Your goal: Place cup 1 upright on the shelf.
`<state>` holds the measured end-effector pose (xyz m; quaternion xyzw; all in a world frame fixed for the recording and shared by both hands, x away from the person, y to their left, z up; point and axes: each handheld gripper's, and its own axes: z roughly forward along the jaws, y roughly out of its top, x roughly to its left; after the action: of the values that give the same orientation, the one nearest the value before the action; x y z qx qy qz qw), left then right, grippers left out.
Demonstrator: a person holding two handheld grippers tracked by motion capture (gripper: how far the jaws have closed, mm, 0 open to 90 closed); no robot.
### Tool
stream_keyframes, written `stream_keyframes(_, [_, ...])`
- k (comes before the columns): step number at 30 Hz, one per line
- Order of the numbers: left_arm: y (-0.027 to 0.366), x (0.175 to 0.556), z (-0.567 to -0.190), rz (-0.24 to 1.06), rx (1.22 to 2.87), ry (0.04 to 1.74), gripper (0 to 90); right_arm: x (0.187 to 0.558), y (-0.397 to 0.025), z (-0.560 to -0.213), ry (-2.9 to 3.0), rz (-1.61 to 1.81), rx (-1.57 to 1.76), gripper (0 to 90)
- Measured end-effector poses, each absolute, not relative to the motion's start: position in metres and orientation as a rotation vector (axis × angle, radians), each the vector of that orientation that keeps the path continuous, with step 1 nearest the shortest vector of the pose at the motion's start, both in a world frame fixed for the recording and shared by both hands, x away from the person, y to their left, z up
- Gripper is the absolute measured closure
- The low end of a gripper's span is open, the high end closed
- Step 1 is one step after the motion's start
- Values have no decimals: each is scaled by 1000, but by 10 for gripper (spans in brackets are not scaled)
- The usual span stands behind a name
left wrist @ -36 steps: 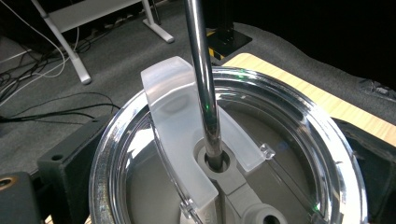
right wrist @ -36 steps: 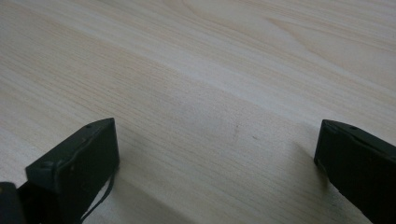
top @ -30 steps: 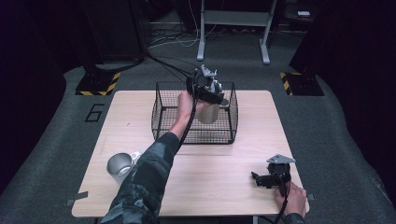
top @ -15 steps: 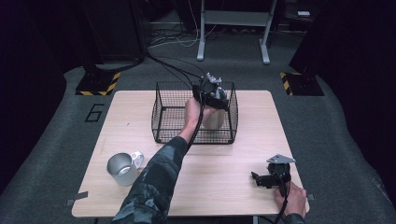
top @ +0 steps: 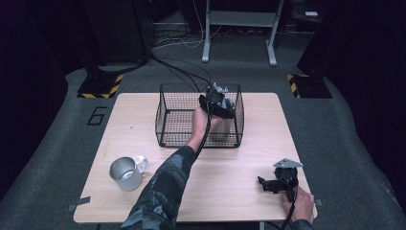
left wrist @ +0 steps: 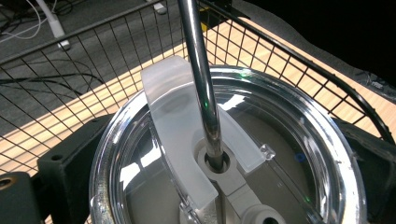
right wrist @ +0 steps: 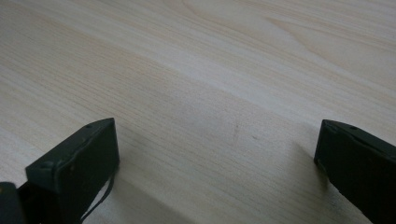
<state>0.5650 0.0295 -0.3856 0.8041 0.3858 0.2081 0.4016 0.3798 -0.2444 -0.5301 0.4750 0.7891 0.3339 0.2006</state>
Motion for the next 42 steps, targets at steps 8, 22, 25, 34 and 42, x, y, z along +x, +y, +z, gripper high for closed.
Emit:
stream_keyframes(8, [25, 562, -391, 538, 2062, 940, 40, 380, -244, -530, 2205, 933, 1327, 0])
stream_keyframes(22, [25, 561, -390, 520, 2112, 877, 34, 380, -244, -530, 2203, 934, 1329, 0])
stream_keyframes(25, [24, 560, -390, 526, 2110, 879, 33, 380, -244, -530, 2203, 934, 1328, 0])
stream_keyframes(34, [28, 556, -378, 560, 2107, 877, 0, 380, -244, -530, 2204, 934, 1327, 0])
stream_keyframes(42, [43, 539, -354, 523, 2097, 855, 0, 380, -244, -530, 2202, 932, 1326, 0])
